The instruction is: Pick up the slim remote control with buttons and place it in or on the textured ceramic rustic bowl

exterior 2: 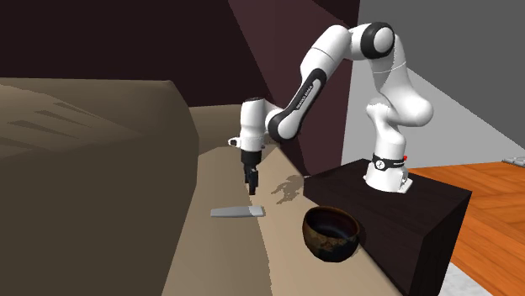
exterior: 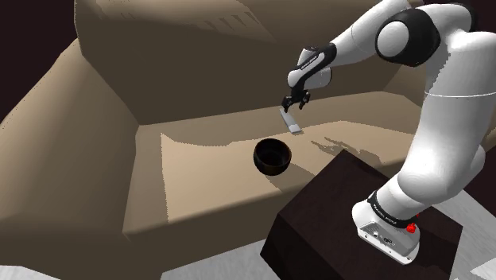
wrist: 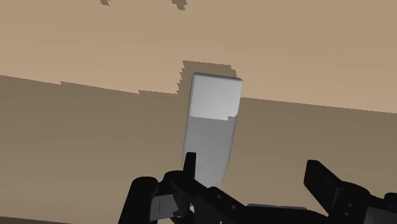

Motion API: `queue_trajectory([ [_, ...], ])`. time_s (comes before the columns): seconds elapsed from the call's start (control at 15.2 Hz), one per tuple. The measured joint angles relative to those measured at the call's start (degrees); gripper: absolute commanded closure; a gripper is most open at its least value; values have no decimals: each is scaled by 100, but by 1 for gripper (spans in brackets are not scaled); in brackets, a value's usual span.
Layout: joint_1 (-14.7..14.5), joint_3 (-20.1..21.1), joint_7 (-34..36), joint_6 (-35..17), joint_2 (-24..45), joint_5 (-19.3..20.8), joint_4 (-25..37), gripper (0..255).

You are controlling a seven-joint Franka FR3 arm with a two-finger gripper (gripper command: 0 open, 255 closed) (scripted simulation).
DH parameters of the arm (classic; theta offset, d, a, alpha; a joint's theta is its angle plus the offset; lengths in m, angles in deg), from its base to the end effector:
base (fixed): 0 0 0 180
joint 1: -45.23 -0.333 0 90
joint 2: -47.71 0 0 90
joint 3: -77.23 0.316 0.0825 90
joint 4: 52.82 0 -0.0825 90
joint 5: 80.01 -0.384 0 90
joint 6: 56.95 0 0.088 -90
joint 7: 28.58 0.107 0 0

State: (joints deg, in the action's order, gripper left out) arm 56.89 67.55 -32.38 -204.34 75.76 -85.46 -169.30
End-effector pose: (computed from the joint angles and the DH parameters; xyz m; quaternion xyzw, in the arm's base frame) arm 0.5641 -0.2199 0.2098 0.9831 -0.1804 0.0261 0.0186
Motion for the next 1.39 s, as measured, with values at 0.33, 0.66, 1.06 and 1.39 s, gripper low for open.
queue_trajectory([
  [0.33, 269, 68, -3, -71, 1137, -211, 1019, 0],
  [0.66, 414, 114, -5, -150, 1761, -299, 1550, 0],
  [1.06, 473, 168, -30, -327, 2147, -339, 1760, 0],
  [1.39, 476, 171, -30, -335, 2171, -341, 1778, 0],
])
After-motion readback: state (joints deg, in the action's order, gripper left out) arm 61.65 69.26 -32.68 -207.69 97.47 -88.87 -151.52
